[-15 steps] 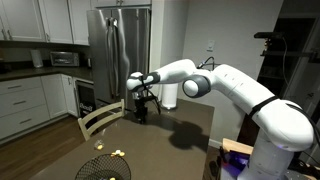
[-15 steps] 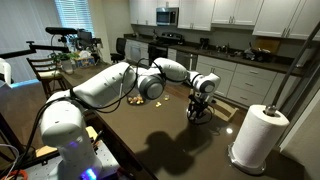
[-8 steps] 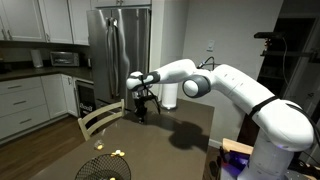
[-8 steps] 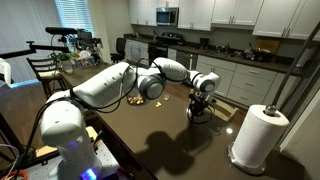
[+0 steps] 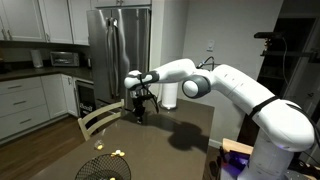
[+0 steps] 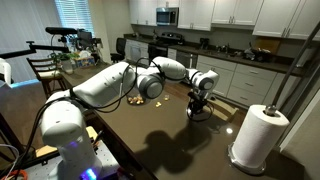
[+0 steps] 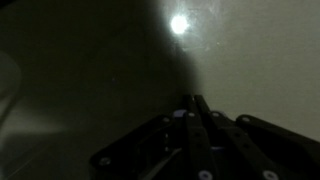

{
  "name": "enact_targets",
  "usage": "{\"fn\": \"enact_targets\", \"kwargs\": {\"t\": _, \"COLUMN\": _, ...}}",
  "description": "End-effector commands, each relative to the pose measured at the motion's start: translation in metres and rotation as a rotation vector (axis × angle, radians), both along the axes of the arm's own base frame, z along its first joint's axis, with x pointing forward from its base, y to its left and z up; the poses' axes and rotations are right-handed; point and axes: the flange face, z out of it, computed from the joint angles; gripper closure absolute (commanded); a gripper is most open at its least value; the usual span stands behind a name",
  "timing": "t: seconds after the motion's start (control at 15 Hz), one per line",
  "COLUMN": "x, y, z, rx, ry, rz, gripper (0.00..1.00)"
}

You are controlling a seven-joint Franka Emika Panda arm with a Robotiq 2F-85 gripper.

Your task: Put the white chip in the black basket

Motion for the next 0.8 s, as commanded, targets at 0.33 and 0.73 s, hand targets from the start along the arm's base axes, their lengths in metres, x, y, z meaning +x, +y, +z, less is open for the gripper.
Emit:
{"fn": "enact_targets", "kwargs": {"t": 0.33, "x": 0.012, "y": 0.036, "z": 0.044, "rx": -0.049, "ry": -0.039, "rz": 0.046, "gripper": 0.96}}
{"fn": "enact_targets", "kwargs": {"t": 0.73, "x": 0.019, "y": 0.094, "z": 0.083, "rx": -0.062, "ry": -0.094, "rz": 0.149, "gripper": 0.96}}
